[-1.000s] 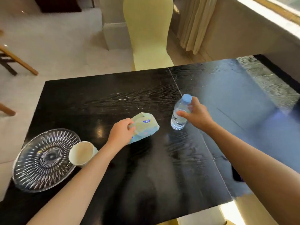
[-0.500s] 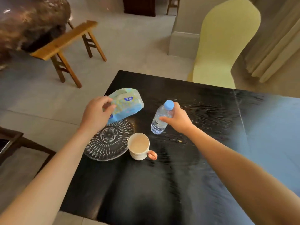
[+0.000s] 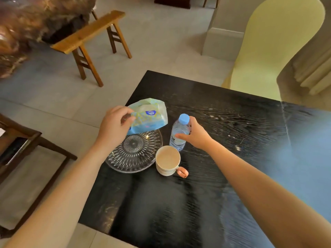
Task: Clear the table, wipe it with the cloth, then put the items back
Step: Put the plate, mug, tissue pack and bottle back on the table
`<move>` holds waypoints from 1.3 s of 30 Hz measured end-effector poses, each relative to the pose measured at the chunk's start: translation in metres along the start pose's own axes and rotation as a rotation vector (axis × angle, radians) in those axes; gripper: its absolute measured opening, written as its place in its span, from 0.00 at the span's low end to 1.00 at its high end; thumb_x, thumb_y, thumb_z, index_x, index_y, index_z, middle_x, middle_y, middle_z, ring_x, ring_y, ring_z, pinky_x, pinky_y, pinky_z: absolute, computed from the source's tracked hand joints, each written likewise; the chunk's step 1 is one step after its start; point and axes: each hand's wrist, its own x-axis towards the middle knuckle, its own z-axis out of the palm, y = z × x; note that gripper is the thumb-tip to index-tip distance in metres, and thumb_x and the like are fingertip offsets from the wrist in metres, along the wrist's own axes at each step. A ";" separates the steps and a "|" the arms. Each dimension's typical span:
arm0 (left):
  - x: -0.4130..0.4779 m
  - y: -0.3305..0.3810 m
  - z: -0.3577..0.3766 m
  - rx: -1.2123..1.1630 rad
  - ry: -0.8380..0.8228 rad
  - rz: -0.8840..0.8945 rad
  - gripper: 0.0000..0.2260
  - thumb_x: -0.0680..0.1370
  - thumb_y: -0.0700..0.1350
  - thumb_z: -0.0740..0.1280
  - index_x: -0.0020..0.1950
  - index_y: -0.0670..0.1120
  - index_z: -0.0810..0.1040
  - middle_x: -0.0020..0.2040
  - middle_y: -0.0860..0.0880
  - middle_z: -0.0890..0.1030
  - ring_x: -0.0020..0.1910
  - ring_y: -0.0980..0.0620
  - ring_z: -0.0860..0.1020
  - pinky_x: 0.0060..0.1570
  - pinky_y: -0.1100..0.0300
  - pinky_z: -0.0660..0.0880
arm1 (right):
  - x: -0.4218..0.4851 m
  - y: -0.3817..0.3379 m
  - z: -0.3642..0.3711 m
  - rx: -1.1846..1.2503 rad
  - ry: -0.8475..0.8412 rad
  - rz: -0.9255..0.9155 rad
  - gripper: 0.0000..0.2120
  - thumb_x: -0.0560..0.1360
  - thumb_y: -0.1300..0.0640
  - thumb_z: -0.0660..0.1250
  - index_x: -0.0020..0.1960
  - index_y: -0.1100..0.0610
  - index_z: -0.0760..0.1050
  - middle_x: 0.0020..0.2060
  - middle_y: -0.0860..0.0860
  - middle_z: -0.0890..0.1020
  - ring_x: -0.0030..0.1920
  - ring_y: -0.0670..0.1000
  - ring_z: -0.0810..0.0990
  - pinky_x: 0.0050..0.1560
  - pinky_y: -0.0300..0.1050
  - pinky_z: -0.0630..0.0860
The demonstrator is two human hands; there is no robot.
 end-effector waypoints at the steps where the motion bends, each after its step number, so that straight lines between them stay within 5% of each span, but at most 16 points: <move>1: -0.001 0.005 0.000 0.001 0.004 0.032 0.05 0.76 0.38 0.66 0.50 0.40 0.79 0.45 0.50 0.75 0.49 0.45 0.75 0.46 0.58 0.68 | -0.001 0.003 -0.005 -0.024 -0.053 0.012 0.35 0.71 0.55 0.72 0.72 0.55 0.58 0.69 0.53 0.69 0.67 0.53 0.70 0.60 0.46 0.70; 4: -0.004 0.026 -0.005 -0.005 0.043 0.164 0.05 0.75 0.38 0.67 0.49 0.39 0.79 0.47 0.47 0.76 0.51 0.43 0.75 0.48 0.57 0.69 | -0.010 0.004 -0.030 -0.061 0.016 0.066 0.26 0.76 0.60 0.66 0.72 0.56 0.63 0.70 0.53 0.70 0.69 0.55 0.70 0.64 0.47 0.70; 6: -0.006 0.045 -0.007 -0.012 0.072 0.262 0.07 0.74 0.41 0.67 0.48 0.39 0.79 0.48 0.45 0.78 0.51 0.43 0.74 0.49 0.58 0.68 | -0.027 -0.009 -0.052 0.194 0.150 0.156 0.16 0.80 0.56 0.58 0.65 0.59 0.71 0.62 0.56 0.78 0.60 0.55 0.78 0.56 0.45 0.76; 10: -0.009 0.089 0.003 -0.077 0.055 0.444 0.12 0.74 0.46 0.64 0.47 0.39 0.80 0.48 0.43 0.80 0.51 0.47 0.73 0.50 0.64 0.67 | -0.076 -0.031 -0.095 0.714 -0.101 0.189 0.25 0.77 0.38 0.54 0.55 0.57 0.76 0.44 0.55 0.85 0.43 0.55 0.85 0.41 0.49 0.83; 14: -0.017 0.125 0.029 -0.199 -0.026 0.542 0.10 0.74 0.45 0.64 0.51 0.42 0.80 0.52 0.46 0.80 0.55 0.51 0.73 0.55 0.71 0.66 | -0.109 -0.017 -0.110 0.762 -0.033 0.137 0.09 0.78 0.53 0.63 0.52 0.57 0.78 0.42 0.51 0.85 0.40 0.47 0.85 0.40 0.43 0.83; 16: -0.025 0.135 0.047 -0.291 0.010 0.390 0.13 0.75 0.42 0.66 0.59 0.44 0.77 0.58 0.47 0.77 0.56 0.52 0.73 0.55 0.68 0.70 | -0.117 0.000 -0.109 0.796 0.111 0.166 0.09 0.77 0.57 0.64 0.53 0.60 0.77 0.42 0.52 0.84 0.39 0.47 0.84 0.38 0.42 0.83; 18: -0.041 0.145 0.069 -0.414 -0.027 0.032 0.19 0.76 0.45 0.67 0.66 0.46 0.71 0.60 0.49 0.74 0.55 0.53 0.75 0.54 0.62 0.74 | -0.123 0.020 -0.102 0.846 0.246 0.205 0.08 0.78 0.57 0.63 0.51 0.61 0.77 0.41 0.51 0.84 0.39 0.48 0.84 0.40 0.43 0.83; 21: -0.067 0.160 0.109 -0.681 -0.422 -0.474 0.27 0.76 0.52 0.66 0.71 0.47 0.63 0.62 0.47 0.75 0.51 0.52 0.78 0.53 0.53 0.79 | -0.129 0.041 -0.078 0.892 0.274 0.197 0.09 0.78 0.58 0.61 0.48 0.60 0.78 0.41 0.53 0.85 0.41 0.48 0.84 0.46 0.46 0.82; 23: -0.077 0.160 0.135 -0.865 -0.502 -0.630 0.24 0.77 0.47 0.66 0.71 0.45 0.65 0.61 0.44 0.76 0.48 0.52 0.80 0.45 0.55 0.82 | -0.129 0.053 -0.062 0.823 0.283 0.230 0.09 0.78 0.57 0.62 0.48 0.60 0.78 0.43 0.54 0.83 0.43 0.50 0.82 0.47 0.47 0.80; 26: -0.084 0.150 0.162 -0.986 -0.396 -0.779 0.21 0.75 0.38 0.66 0.67 0.42 0.69 0.56 0.45 0.77 0.42 0.53 0.79 0.39 0.59 0.81 | -0.120 0.079 -0.047 0.610 0.355 0.350 0.09 0.74 0.53 0.67 0.49 0.59 0.78 0.46 0.55 0.82 0.47 0.54 0.81 0.53 0.55 0.78; 29: -0.099 0.139 0.180 -0.905 -0.349 -0.866 0.15 0.74 0.35 0.65 0.59 0.45 0.70 0.47 0.50 0.73 0.45 0.51 0.77 0.47 0.54 0.80 | -0.111 0.104 -0.030 0.400 0.380 0.474 0.04 0.68 0.59 0.67 0.42 0.55 0.80 0.40 0.53 0.82 0.43 0.55 0.81 0.50 0.55 0.79; 32: -0.113 0.124 0.204 -0.878 -0.377 -0.924 0.21 0.73 0.33 0.64 0.64 0.46 0.71 0.55 0.45 0.78 0.51 0.47 0.78 0.56 0.48 0.78 | -0.106 0.119 -0.005 0.317 0.388 0.582 0.07 0.68 0.63 0.63 0.40 0.52 0.77 0.36 0.49 0.80 0.43 0.54 0.80 0.49 0.53 0.80; 36: -0.117 0.106 0.224 -0.958 -0.370 -0.995 0.21 0.74 0.31 0.63 0.65 0.46 0.70 0.57 0.45 0.78 0.40 0.55 0.80 0.49 0.56 0.80 | -0.100 0.126 0.020 0.310 0.424 0.680 0.09 0.70 0.55 0.65 0.49 0.54 0.72 0.44 0.53 0.76 0.42 0.53 0.74 0.29 0.41 0.65; 39: -0.120 0.094 0.229 -0.995 -0.393 -0.957 0.20 0.76 0.33 0.61 0.67 0.47 0.69 0.58 0.45 0.76 0.44 0.54 0.80 0.47 0.62 0.79 | -0.097 0.130 0.028 0.333 0.437 0.652 0.08 0.71 0.56 0.63 0.40 0.61 0.75 0.33 0.59 0.73 0.36 0.51 0.70 0.34 0.42 0.65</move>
